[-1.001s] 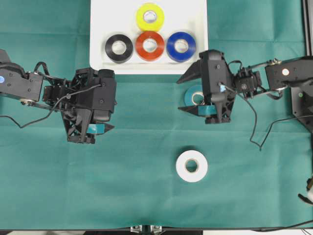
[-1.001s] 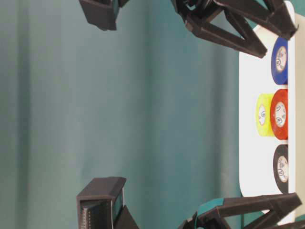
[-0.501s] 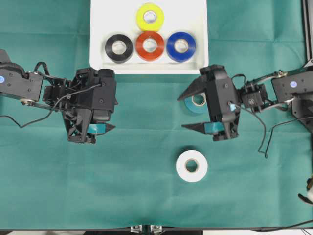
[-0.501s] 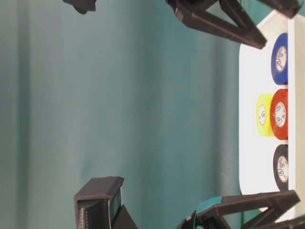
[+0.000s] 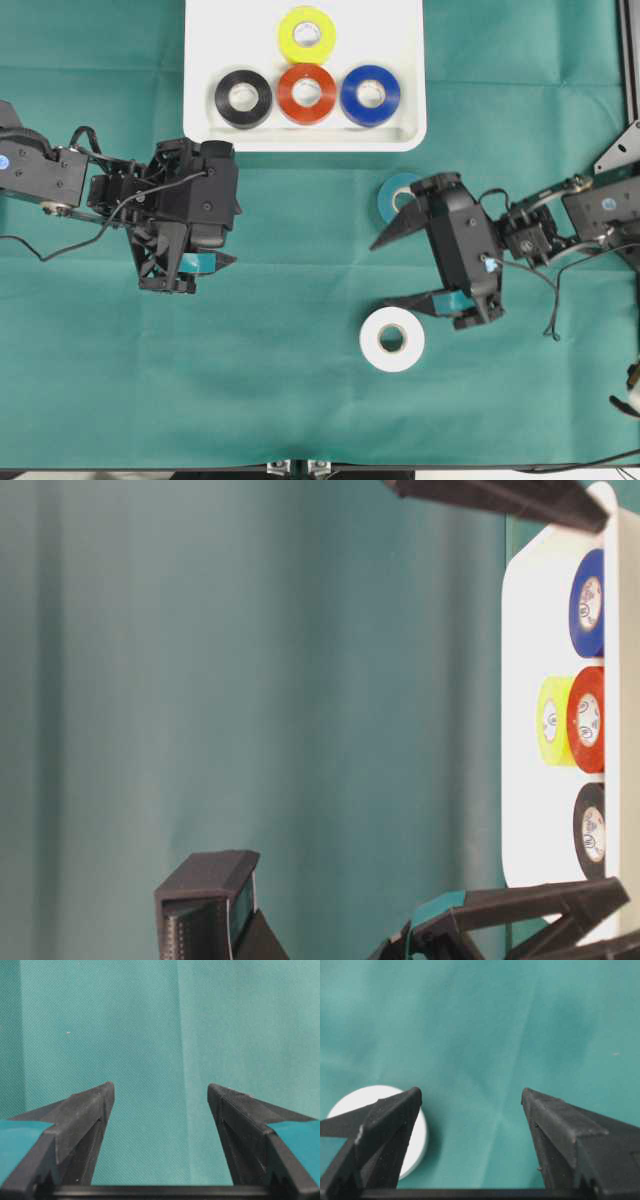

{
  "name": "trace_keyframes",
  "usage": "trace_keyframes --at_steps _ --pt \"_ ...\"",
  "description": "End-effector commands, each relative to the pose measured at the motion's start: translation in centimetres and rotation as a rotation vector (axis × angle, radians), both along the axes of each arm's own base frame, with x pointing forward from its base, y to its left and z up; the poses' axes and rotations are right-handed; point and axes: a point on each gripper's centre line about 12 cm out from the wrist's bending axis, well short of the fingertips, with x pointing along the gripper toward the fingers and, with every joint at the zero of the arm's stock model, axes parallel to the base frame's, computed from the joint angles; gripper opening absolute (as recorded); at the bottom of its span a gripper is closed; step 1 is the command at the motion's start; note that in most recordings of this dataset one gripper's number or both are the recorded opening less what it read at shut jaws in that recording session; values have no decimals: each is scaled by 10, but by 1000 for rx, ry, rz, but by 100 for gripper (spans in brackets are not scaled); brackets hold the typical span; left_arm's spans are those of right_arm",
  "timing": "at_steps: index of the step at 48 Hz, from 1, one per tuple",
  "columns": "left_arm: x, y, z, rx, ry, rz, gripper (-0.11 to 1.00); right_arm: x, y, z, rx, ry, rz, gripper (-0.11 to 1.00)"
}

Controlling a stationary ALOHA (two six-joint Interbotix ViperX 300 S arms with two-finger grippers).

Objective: Put the tape alternately from left to right into the white case.
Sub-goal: 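Move the right gripper down over the white tape roll, then insert the right gripper into the white roll's hole and close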

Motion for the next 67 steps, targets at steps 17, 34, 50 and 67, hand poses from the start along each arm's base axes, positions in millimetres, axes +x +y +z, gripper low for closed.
trace_keyframes --at_steps 17,34,50,67 --pt "2 -1 8 -4 -30 -1 93 -3 11 5 45 -7 9 85" --pt "2 -1 9 -4 -32 -1 93 6 23 -19 99 90 -27 85" --pt "2 -1 8 -4 -29 -1 93 13 41 -34 74 173 -21 85" --pt "3 -1 9 -6 -38 0 93 14 41 -54 65 254 -63 85"
